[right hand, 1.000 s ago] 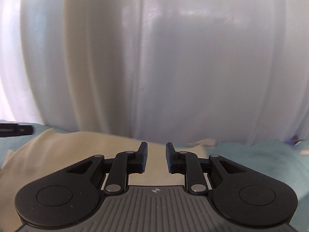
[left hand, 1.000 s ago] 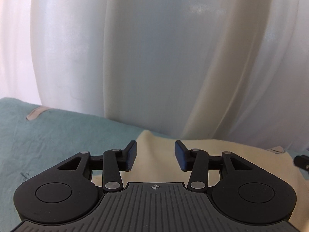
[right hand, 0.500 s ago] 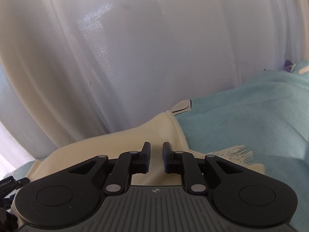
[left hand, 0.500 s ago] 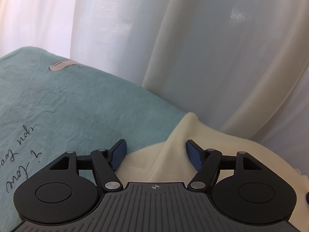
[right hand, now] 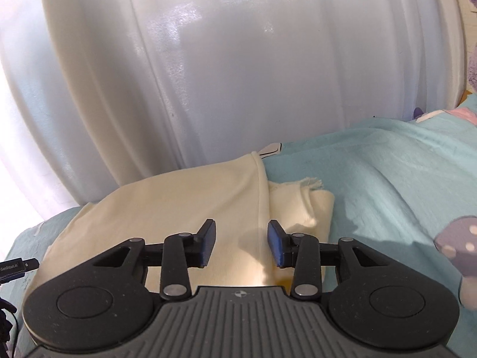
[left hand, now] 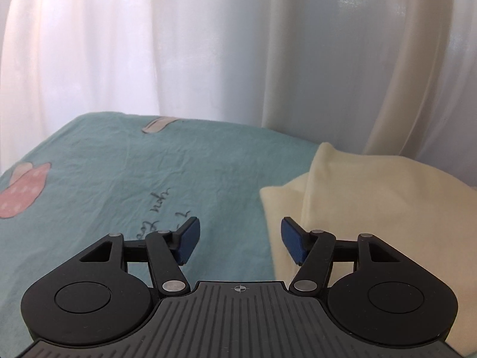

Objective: Fold small clothes

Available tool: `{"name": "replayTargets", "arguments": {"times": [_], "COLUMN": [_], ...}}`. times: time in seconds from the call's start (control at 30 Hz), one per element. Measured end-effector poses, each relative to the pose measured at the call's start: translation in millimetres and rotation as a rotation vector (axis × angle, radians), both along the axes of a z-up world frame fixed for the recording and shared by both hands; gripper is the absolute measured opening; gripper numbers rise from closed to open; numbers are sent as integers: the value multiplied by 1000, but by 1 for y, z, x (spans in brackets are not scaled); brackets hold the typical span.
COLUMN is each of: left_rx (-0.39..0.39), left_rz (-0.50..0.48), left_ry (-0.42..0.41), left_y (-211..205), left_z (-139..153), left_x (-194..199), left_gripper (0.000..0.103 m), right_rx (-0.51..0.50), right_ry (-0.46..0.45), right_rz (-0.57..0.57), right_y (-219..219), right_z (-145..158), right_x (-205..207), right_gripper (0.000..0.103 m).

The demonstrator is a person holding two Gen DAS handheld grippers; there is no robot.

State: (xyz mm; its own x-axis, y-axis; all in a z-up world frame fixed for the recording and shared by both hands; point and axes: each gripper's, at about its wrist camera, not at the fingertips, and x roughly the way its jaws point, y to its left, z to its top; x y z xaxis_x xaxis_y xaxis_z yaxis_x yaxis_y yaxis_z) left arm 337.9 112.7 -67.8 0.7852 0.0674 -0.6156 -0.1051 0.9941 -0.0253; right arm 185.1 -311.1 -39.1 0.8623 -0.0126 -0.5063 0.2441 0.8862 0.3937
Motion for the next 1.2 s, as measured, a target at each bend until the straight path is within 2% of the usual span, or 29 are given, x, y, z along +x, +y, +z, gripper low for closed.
{"name": "replayTargets", "arguments": {"times": [0.07,0.13,0.17,0.2,0.27,0.4,0.5,0.57,0.67,0.77,0.83,0.87,0.93,1.0,1.07,1.1,1.2], "left_rx": [-83,-205,-266,-329,-422,-461,-538,-551,-536,-581,-597,-602,-619,-642,-660,-665,-638], "left_rz": [7,-32,-59,-90,-129,-109,-136,-163,-184,-192,-197,-200,-201,-205,-204,-200,-191], "left_ry": [23,71,88,100,118,139,165,182,192,207,212,215,221,229,237,241,218], "left_y": [15,28,33,37,42,42,42,39,37,40,42,43,45,47,50,51,55], "left_z": [1,2,0,-1,-4,-9,-15,-18,-20,-24,-26,-27,-29,-31,-32,-32,-29], "left_x": [-12,-20,-22,-24,-24,-14,-7,0,11,22,27,30,33,37,39,39,35], "left_gripper": [65,65,65,65,65,65,64,62,60,54,48,46,38,34,32,32,41], "right_rx": [39,74,87,99,132,160,185,195,141,73,62,64,83,99,104,105,83], "right_ry": [-2,-4,-5,-6,-35,-64,-111,-137,-172,-177,-174,-172,-152,-95,-44,-34,-25], "right_rz": [40,76,88,104,130,156,146,141,145,187,196,195,204,211,213,213,238], "right_y": [7,10,11,13,16,23,25,26,30,39,43,45,46,49,53,54,61], "right_z": [3,4,5,8,15,27,29,32,38,44,45,45,44,41,36,34,31], "right_x": [-13,-14,-13,-12,-14,-12,-16,-20,-24,-24,-22,-21,-17,-9,-2,0,2], "right_gripper": [45,48,59,75,86,86,89,92,98,98,97,93,74,34,18,13,12]}}
